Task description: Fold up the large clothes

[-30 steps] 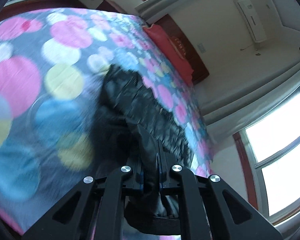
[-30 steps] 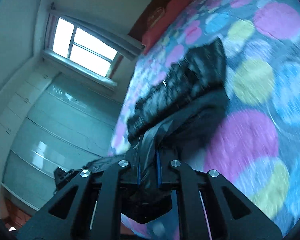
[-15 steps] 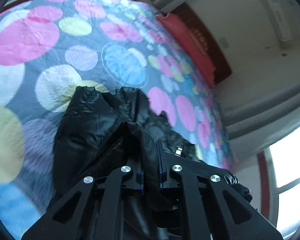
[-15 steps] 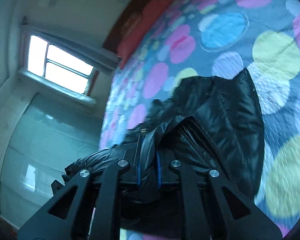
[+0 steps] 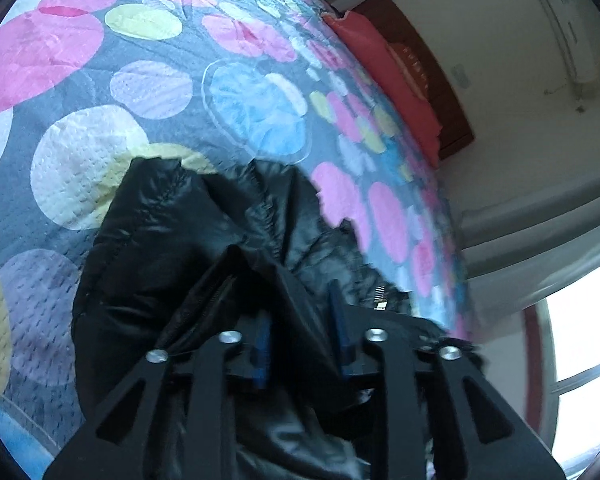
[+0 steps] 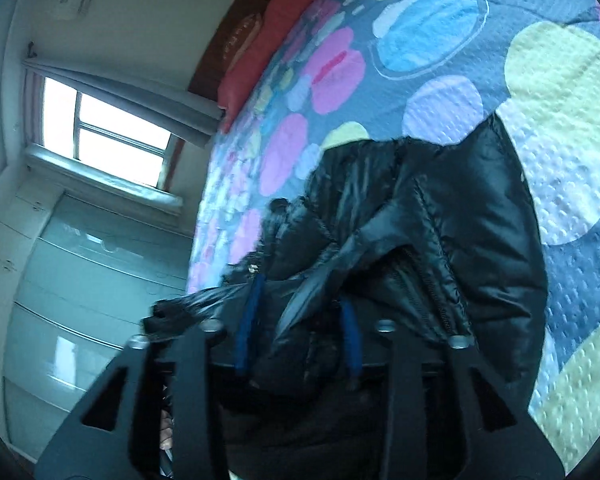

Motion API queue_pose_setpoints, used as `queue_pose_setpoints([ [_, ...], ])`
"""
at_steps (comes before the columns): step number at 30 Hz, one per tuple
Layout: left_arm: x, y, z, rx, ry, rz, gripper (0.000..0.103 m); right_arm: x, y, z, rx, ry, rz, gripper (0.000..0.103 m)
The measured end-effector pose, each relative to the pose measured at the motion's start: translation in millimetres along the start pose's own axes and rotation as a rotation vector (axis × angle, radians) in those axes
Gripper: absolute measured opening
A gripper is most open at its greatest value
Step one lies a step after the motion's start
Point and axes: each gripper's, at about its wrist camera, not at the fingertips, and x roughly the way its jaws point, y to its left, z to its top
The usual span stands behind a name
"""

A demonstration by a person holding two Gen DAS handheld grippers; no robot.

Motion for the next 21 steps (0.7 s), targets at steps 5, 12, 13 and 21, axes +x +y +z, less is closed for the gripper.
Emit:
queue_pose_setpoints([
  [5,-27,-13,9,-0.039,0.015,-0.113,0.051,-27,14,3,-0.03,-0.043,0.023,0.061],
  [12,-53,-7,15,-0.022,-0.039,-0.162,0.06,-41,26,11,-0.157,-0.052,-0.044,0.065],
  [13,-51,-6,17,0.003,-0.05,-0.135,0.06,-34,28,14,-0.177,-0.043,-0.061,0.065],
  [21,16,-13,23,0.231,-0.019,0.121,0.06,29,44,37,-0.34,-0.001,-0.269,0.062],
])
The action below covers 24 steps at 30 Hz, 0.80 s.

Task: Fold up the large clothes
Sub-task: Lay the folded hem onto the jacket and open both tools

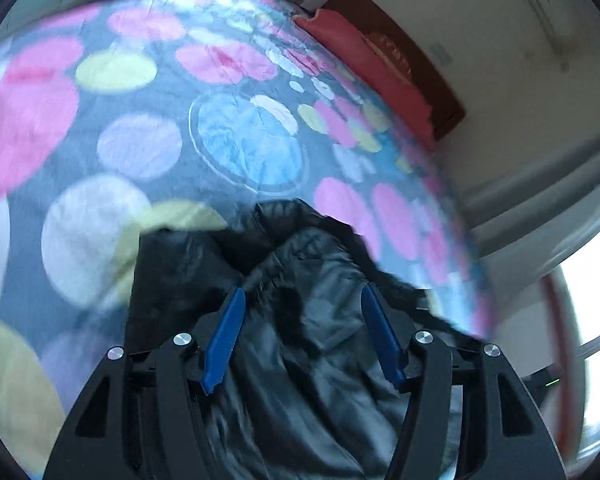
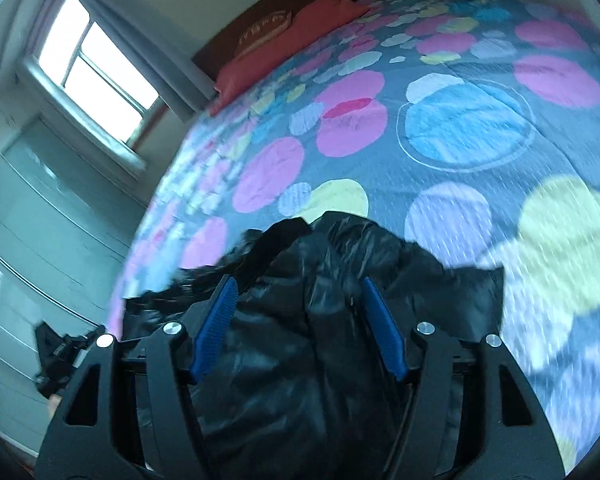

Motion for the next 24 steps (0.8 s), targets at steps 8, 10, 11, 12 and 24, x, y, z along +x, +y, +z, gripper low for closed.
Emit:
queue_pose_setpoints([
  [8,49,-12,-2,0.181,0.002,0.288,0.06,57,-7,-4,-0.085,0.08,-0.167,0.037],
  [10,59,-9,-6,0.211,-0.02,0.321,0.062,69,-11,-8,-0.103,0.078,-0.18,0.036],
  [11,63,-8,-7,0.211,-0.025,0.334,0.062,73,-12,-8,-0.1,0.075,-0.177,0.037],
  [12,65,-8,-7,0.217,-0.029,0.344,0.062,76,-15,-9,-0.093,0.073,-0.176,0.037],
  [24,-13,-46,-9,0.165,-0.123,0.246,0.061,20,33,-6,-0.154,-0.058,-0.25,0.046],
])
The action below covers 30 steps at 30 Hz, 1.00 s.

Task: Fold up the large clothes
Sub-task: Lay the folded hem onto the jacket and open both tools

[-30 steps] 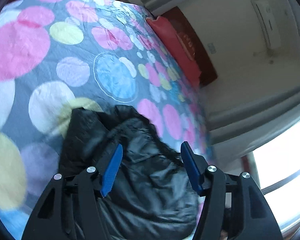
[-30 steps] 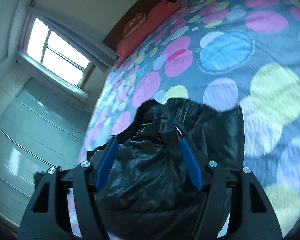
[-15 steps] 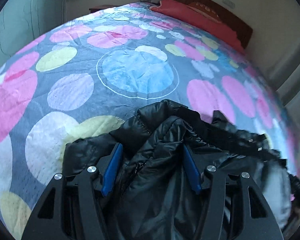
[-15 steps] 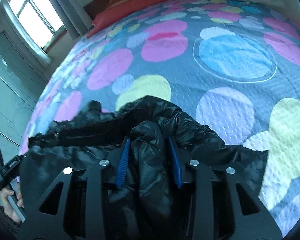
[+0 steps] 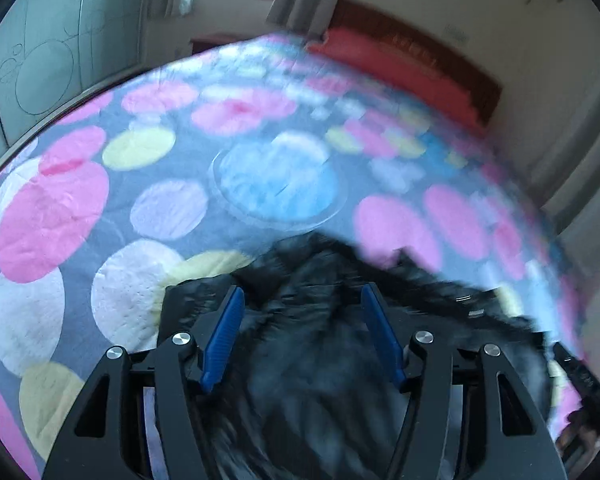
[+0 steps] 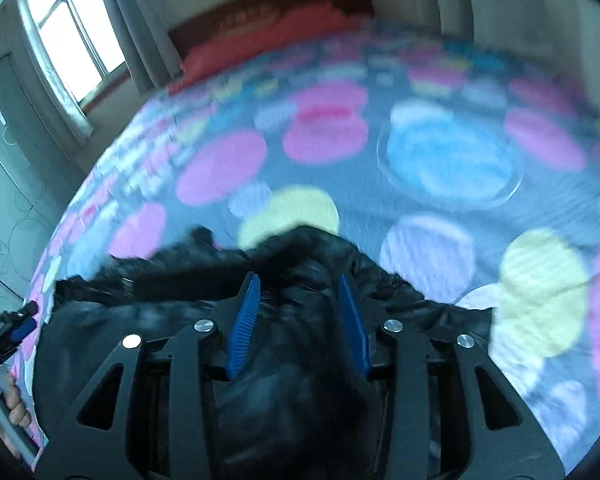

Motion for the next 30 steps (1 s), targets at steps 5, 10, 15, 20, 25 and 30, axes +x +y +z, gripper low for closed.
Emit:
queue_pose_setpoints([
  [5,-8,-51,-27,0.095,0.012,-0.12,0.061,-11,65,-24,-0.12,0.009,0.095,0.049],
  [10,30,-72,-54,0.139,0.092,-0.079,0.061,22,98,-46,-0.213,0.075,0.053,0.059],
  [15,55,-74,-70,0.215,0.053,-0.026,0.061,51,99,-62,-0.241,0.069,-0.003,0.061],
  [20,61,-74,-74,0.24,0.031,-0.009,0.06,57,103,-65,-0.261,0.063,-0.033,0.06],
  [25,24,-59,-64,0.175,0.013,-0.017,0.059,22,96,-59,-0.229,0.012,-0.018,0.059],
  [30,29,-38,-70,0.17,0.02,0.018,0.059,11,83,-67,-0.243,-0.005,-0.078,0.059],
])
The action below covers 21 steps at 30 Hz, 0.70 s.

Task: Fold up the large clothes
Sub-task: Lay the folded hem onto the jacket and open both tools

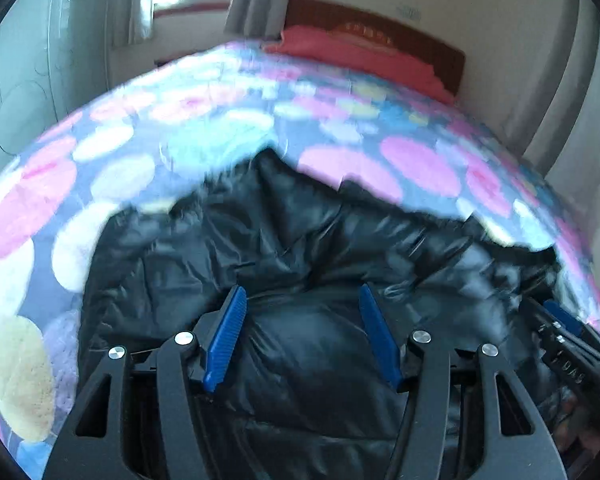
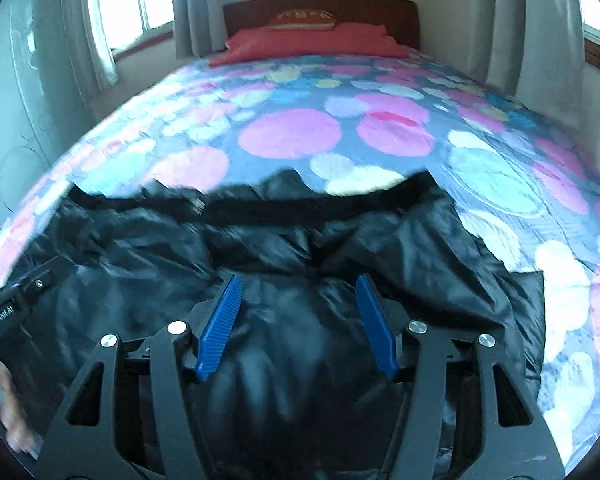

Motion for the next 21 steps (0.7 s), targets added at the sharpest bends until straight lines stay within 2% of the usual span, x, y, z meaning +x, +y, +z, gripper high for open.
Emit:
queue_pose_setpoints([
  [3,13,-5,-6,0.043,0.003,0.002,0.059,19,-9,-12,0.017,0.002,0.016,0.061],
  [5,20,0,-6,0.008,0.009,-0.012,0.059,27,-10,-11,0.025,0.003,0.008,0.061],
  [7,19,-2,-6,0.024,0.002,0.003,0.059,29,-8,-9,0.02,0.009,-0.001,0.061],
  [9,10,-3,-5,0.024,-0.005,0.014,0.058,21,-8,-6,0.018,0.013,-0.004,0.06],
  [12,-12,10,-7,-0.059,-0.044,0.028,0.058,-3,-12,-9,0.018,-0.021,-0.041,0.061],
  [14,-13,12,-13,-0.051,-0.048,0.032,0.058,-10,-15,-15,-0.001,-0.034,-0.071,0.065],
  [17,0,8,-19,0.005,-0.044,0.046,0.058,3,-26,-30,0.018,-0.035,-0.034,0.068],
  [21,12,11,-16,-0.014,-0.037,0.039,0.058,16,-29,-29,0.042,-0.02,-0.022,0.068],
])
